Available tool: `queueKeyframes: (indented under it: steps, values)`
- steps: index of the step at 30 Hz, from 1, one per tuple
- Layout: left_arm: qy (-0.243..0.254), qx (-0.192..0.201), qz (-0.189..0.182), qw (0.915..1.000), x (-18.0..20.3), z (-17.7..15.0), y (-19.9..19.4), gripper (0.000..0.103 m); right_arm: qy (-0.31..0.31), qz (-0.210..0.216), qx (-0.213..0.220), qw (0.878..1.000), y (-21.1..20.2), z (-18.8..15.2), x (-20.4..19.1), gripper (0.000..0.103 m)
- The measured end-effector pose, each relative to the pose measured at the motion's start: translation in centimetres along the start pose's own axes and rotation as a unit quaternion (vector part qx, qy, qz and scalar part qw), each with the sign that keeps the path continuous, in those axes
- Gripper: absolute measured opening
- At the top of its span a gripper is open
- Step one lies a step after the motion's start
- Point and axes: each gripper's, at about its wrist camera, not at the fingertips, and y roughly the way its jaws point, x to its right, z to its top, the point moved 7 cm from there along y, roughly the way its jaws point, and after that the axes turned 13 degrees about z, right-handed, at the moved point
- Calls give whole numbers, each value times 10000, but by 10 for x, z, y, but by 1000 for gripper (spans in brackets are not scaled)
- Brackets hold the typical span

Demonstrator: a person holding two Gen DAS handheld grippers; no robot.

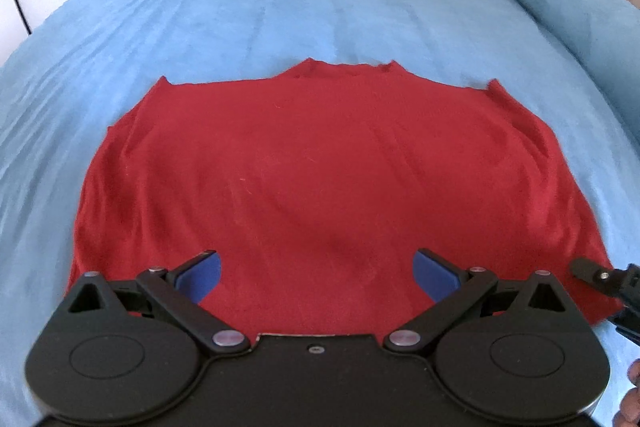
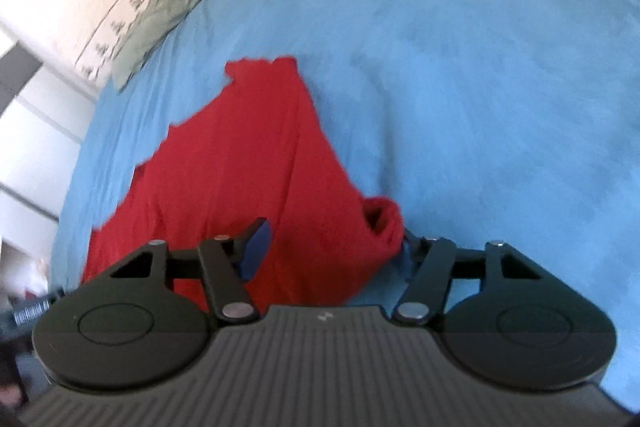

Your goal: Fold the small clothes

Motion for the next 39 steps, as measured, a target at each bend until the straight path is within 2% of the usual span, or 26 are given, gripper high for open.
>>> queueKeyframes:
  steps: [1, 3, 4, 5, 6, 9, 11, 15, 19, 21, 23, 26, 29, 30, 32, 35, 37, 39]
  values:
    - [-19, -15, 53, 10000, 0, 2, 4, 103, 77, 8, 17, 10000, 5, 3, 1, 69]
    - [-113, -41, 177, 9998, -4, 6, 10, 103, 167, -24, 18, 9999, 8, 9, 2, 50]
    - [-159, -46, 212, 9996, -6, 8, 14, 103, 181, -30, -10, 9998, 10, 12, 3, 45]
    - [-219, -49, 238, 9995, -9, 10, 18, 103, 193, -8, -49, 9998, 10, 14, 2, 37]
    - [-307, -34, 248, 9992, -11, 12, 22, 103, 182, 38, -79, 9998, 10, 15, 0, 33]
    - [-451, -36, 69, 9990, -11, 15, 37, 101, -132, -165, -214, 9995, 8, 17, -12, 30]
    - [-360, -130, 160, 9991, -8, 14, 48, 99, -324, -210, -239, 9990, 9, 21, -25, 30]
    - [-50, -198, 295, 9994, -2, 12, 59, 102, -691, 80, -156, 9975, 5, 31, -67, 28]
    - [49, -172, 113, 9998, -20, 18, 46, 101, -1370, 424, -199, 9895, 11, 35, -131, 28]
    - [-55, -69, 215, 9997, -47, 19, 34, 101, -1754, 706, -262, 9816, 20, 33, -173, 27]
    - [-187, -140, 406, 9989, -84, 16, 25, 100, -2037, 1029, -402, 9728, 31, 25, -215, 26]
    - [-491, -217, 706, 9961, -150, 0, 13, 100, -2435, 1595, -694, 9542, 52, -2, -278, 26]
    - [-724, -354, 1004, 9917, -205, -25, 10, 100, -2935, 2176, -1129, 9240, 74, -49, -331, 25]
    - [-779, -409, 1087, 9902, -219, -35, 12, 100, -3064, 2363, -1391, 9116, 85, -72, -344, 25]
    - [-874, -560, 1235, 9869, -239, -54, 19, 100, -3212, 2520, -1862, 8937, 106, -113, -352, 25]
    - [-1029, -790, 1309, 9829, -258, -81, 29, 100, -3674, 2138, -2480, 8705, 148, -172, -339, 25]
    - [-1107, -812, 1286, 9821, -264, -93, 30, 100, -3704, 1955, -2736, 8658, 164, -193, -327, 26]
    - [-1139, -790, 1261, 9823, -266, -97, 27, 100, -3782, 1933, -2708, 8639, 166, -199, -326, 34]
